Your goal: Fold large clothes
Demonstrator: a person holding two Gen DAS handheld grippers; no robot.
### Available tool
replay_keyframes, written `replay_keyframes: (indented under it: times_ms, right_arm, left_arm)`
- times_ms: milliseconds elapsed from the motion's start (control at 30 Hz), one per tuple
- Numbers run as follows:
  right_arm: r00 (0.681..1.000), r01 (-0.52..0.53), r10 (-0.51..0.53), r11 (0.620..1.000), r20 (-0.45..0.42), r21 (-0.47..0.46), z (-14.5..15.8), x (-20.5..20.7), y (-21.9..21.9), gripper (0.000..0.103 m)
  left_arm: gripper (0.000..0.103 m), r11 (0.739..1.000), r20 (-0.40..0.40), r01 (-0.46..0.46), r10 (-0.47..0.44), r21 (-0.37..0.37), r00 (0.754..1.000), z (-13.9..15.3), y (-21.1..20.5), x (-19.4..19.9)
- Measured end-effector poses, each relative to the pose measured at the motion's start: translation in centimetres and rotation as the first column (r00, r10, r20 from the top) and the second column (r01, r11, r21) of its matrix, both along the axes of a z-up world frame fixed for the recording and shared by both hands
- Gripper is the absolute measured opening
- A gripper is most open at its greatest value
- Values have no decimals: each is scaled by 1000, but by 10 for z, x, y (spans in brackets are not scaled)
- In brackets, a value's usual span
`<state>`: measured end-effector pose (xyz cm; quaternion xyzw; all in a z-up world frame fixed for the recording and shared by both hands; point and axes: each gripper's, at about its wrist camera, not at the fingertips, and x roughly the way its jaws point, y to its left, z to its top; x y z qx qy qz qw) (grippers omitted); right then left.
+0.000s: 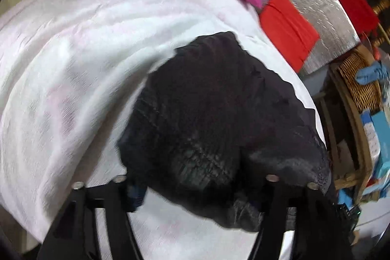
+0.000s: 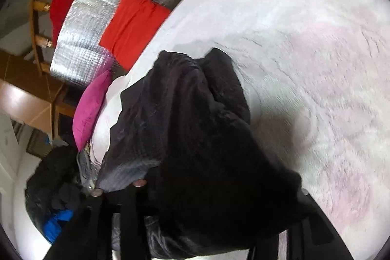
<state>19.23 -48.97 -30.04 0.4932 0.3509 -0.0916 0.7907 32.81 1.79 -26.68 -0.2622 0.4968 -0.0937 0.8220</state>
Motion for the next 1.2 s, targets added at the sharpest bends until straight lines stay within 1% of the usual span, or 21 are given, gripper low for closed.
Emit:
replay_keyframes:
  times_ms: [67,167,200,267,333,400,500,633,700,767,833,867,933,967,1000,1033,1067,1100,1133,1167,1200]
  right_arm:
    - [1000,1,0,1000,-28,18,1,-6,-2,75]
    - [999,-19,18,999,-45,-26,12,-23,-6,75]
    - [999,-19,17,999,-51,-46,17,-31,-9,76]
    - [998,-9,4,997,-65,-81,25,-47,-18,79]
    - [996,7,-21,988,-88,-154,37,-60,-27,79]
    - [995,14,-37,972,-95,-237,50,-66,-35,79]
    - [999,-27,14,956,-48,-292,72,-53,-37,79]
    - [991,-117,133,922,18,-370,97,-3,-14,79]
    - [980,-172,197,907,28,-384,102,28,1,79]
    - [966,-240,259,885,-5,-398,102,63,22,79]
    - [950,-303,305,860,-64,-410,94,93,40,79]
    - [937,-348,331,839,-115,-418,87,108,50,79]
    - [908,-420,367,801,-205,-427,71,130,71,79]
    - [899,-438,370,787,-236,-435,66,137,77,83]
    - [892,-449,357,760,-276,-469,60,145,86,86]
    - [890,-453,340,726,-303,-517,56,150,94,86]
    - [886,-461,335,699,-320,-546,54,152,98,85]
    - [876,-480,333,663,-348,-574,50,155,103,84]
    - [871,-489,320,643,-373,-590,46,158,105,81]
    - [871,-487,304,637,-386,-598,44,160,104,70]
    - [873,-481,282,626,-397,-614,41,164,103,53]
  left_arm:
    - [73,1000,-10,-9,8,-22,1000,4,10,-7]
    - [74,1000,5,-11,11,10,1000,18,20,-23]
    - [74,999,15,-15,15,35,1000,25,23,-27]
    - [74,990,49,-57,51,129,997,39,29,-34]
    - [74,971,89,-97,79,220,993,55,33,-36]
    - [74,952,151,-126,86,280,985,72,26,-32]
    - [75,943,199,-99,36,318,979,91,7,-17]
    - [76,939,232,-54,-28,340,972,105,-26,14]
    - [77,939,227,-31,-50,343,973,102,-42,30]
    - [78,930,188,18,-93,367,978,92,-61,47]
    - [78,910,141,62,-130,411,981,73,-77,59]
    - [78,902,104,94,-151,422,983,62,-83,65]
    - [78,894,23,152,-177,421,984,43,-93,74]
    - [79,879,-9,172,-188,445,982,35,-97,77]
    - [82,862,-15,183,-200,473,980,31,-101,78]
    - [83,841,1,197,-228,504,974,28,-106,78]
    - [83,832,13,197,-239,519,971,26,-108,79]
    - [83,824,24,193,-243,533,970,22,-110,82]
    - [83,820,27,193,-246,538,969,19,-112,84]
    - [83,816,31,194,-251,544,968,16,-114,87]
    - [83,815,38,191,-252,547,967,14,-114,89]
